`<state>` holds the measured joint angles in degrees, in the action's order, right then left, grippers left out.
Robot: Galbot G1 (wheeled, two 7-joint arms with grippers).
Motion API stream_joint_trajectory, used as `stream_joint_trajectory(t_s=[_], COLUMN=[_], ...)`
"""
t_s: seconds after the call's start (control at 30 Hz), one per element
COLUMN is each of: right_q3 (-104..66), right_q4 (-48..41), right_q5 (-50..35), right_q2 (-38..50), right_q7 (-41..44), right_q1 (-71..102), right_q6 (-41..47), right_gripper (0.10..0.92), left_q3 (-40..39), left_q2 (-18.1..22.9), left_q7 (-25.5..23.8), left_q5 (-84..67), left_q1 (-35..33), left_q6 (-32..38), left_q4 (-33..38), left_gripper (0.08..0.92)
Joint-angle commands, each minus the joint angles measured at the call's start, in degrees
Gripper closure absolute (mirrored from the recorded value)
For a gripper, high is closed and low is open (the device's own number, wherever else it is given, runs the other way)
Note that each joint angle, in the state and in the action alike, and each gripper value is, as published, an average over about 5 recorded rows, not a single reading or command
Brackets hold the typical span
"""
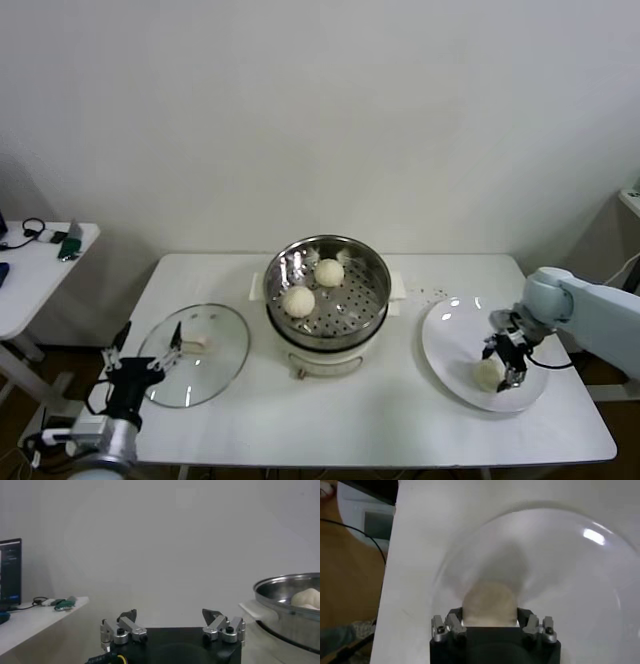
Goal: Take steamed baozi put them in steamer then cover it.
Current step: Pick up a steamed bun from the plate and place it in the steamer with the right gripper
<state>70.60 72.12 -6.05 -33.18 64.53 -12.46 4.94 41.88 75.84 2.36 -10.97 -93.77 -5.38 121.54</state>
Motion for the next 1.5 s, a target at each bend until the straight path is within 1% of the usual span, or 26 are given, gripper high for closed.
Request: stream_joint_trajectory(t_s=[0.03,0.23,0.47,0.57,0.73,1.0,1.2,1.5], right_q3=[12.52,22.13,27.26,24.62,18.62,14.14,15.24,16.46], right_q4=[1.56,3.89,6.72,6.23,5.17,-1.18,-4.48,-6.10], right_q5=[-2.86,-5.15,-7.87,-7.50,-5.32,-2.32,-0.94,1.13], right_q2=[-3.12,-10.34,-20.89,-25.12,-32.46,-43.64,-47.52,-49.13], right_q7=[1.70,3.18,3.43,3.25,3.03,3.27,3.61,3.81], right_q1=[-20.75,-37.90,-48.62,-47.46,-40.99,-30.40,-25.45,-21.97], right_q6=[-6.34,-14.85,-23.02,-24.51,-24.61,-25.13,-27.53,-29.93], right_gripper=[0.330,0.330,0.330,0.330,0.330,0.330,0.330,0.330], left_q3=[-0.22,-0.34,-0.65,-0.70,-0.80,-1.15,-0.85,-0.86], left_q2=[-0.17,-0.43,-0.64,-0.60,-0.28,-0.05,-0.18,0.00], left_q7=[-0.05,-0.08,-0.15,-0.19,-0.26,-0.22,-0.18,-0.10], left_q5=[-0.10,-0.28,-0.27,-0.28,-0.27,-0.19,-0.36,-1.03], left_q1=[-0.10,-0.24,-1.07,-1.38,-1.56,-1.27,-1.02,-0.78], left_q6=[0.01,0.23,0.57,0.82,0.99,0.60,0.26,-0.56], left_q4=[0.37,0.49,0.59,0.52,0.43,0.67,0.85,1.35], left_gripper=[0.177,0.177,0.177,0.177,0.177,0.177,0.177,0.177])
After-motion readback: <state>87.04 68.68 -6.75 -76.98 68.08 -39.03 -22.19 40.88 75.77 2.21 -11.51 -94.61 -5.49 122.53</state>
